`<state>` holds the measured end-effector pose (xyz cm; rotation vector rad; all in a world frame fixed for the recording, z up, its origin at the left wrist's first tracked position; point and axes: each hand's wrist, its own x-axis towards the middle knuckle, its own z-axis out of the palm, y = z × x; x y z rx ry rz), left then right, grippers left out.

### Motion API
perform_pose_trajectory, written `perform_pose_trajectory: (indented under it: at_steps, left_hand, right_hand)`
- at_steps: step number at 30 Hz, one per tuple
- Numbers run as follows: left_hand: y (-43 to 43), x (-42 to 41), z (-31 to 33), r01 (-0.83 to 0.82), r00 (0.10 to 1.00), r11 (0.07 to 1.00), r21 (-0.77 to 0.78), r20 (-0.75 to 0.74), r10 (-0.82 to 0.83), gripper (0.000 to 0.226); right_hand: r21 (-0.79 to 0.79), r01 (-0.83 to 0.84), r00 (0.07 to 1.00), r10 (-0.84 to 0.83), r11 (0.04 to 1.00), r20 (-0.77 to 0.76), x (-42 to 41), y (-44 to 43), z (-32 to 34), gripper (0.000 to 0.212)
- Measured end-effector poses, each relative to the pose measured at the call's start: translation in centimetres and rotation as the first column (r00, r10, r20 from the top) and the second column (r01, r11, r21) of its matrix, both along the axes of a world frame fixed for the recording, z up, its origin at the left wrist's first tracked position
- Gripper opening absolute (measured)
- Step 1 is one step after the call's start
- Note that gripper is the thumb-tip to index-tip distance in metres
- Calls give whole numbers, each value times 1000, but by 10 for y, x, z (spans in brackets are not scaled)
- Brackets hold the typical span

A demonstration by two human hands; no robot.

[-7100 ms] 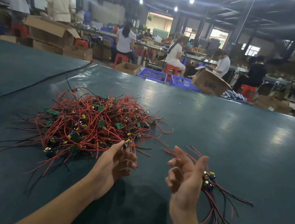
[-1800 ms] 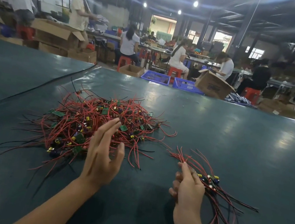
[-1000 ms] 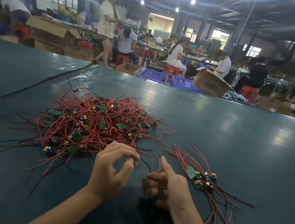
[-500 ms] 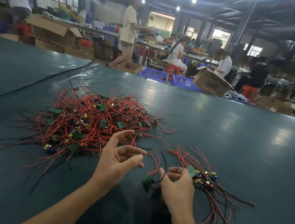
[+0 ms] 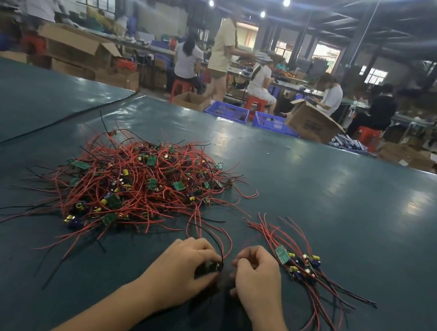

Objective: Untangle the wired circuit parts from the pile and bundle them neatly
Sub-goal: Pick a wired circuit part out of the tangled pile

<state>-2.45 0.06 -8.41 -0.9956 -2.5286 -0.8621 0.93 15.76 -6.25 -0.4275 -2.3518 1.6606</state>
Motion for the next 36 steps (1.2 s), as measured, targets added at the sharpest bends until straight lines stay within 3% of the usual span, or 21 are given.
perform_pose_trajectory:
  at_steps: [4,6,11,13,17,21,28,31,33,36]
  left_hand:
    - [1,4,11,-61,998,933,355,12,61,25]
    - [1,5,17,-65,994,897,436,-54,98,28]
    - [-1,11,20,-3,953,948,319,-287,99,43]
    - [0,14,20,-2,941,963,270,-325,93,46]
    - [4,16,23,32,941,941,338,-328,86,42]
    - [3,16,26,81,930,920,385,-362,69,36]
    - [5,19,23,197,904,895,400,-427,-9,23]
    - [9,20,23,156,940,870,469,-341,15,8]
    - [10,20,25,45,994,815,577,-111,23,21]
    - [9,19,27,-74,973,735,674,212,-97,35]
  right_hand:
    - [19,-93,996,93,996,2,3,-3,6,24]
    - [-32,-197,980,198,980,30,6,-9,10,22]
    - [-405,-397,915,388,823,-110,12,-17,21,28]
    - [-444,-401,916,368,801,-161,15,-19,25,35]
    - [-559,-317,947,282,766,-152,15,-20,24,37]
    - [-573,-292,955,265,766,-132,14,-20,23,42]
    - [-640,-258,960,115,724,-256,11,-16,25,27]
    - [-639,-271,951,100,720,-291,12,-14,25,26]
    - [-604,-291,944,119,742,-309,12,-16,25,27]
    - [-529,-327,935,185,783,-304,13,-19,22,29]
